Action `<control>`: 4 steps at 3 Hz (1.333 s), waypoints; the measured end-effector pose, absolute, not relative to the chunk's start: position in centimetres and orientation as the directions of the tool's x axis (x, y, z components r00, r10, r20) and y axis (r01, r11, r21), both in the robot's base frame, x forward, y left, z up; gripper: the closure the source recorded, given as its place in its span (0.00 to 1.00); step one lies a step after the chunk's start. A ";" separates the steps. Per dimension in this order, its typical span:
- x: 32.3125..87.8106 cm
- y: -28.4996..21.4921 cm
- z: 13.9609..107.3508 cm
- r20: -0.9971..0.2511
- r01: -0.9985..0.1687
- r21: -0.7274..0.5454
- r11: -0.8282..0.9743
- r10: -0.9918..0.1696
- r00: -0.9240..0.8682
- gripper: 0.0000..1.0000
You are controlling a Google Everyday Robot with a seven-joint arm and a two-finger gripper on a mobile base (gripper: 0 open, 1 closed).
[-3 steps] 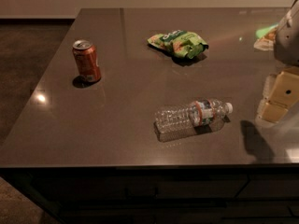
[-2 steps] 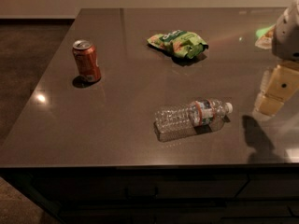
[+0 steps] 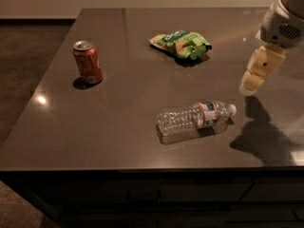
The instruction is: Move green rice chip bag near water bottle
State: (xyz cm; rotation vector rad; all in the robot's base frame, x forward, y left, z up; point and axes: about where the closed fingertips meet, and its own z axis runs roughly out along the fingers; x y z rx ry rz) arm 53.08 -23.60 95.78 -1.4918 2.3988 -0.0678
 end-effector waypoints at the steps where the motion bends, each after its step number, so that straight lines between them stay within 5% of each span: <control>1: 57.1 -24.9 94.7 -0.283 -0.814 -0.209 0.542 -0.830 -0.480 0.00; 4: 68.9 -23.9 90.8 -0.434 -0.697 -0.170 0.697 -0.688 -0.582 0.00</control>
Offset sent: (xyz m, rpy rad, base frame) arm 0.1276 -0.0381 -0.0305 0.0870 -0.1214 -0.2835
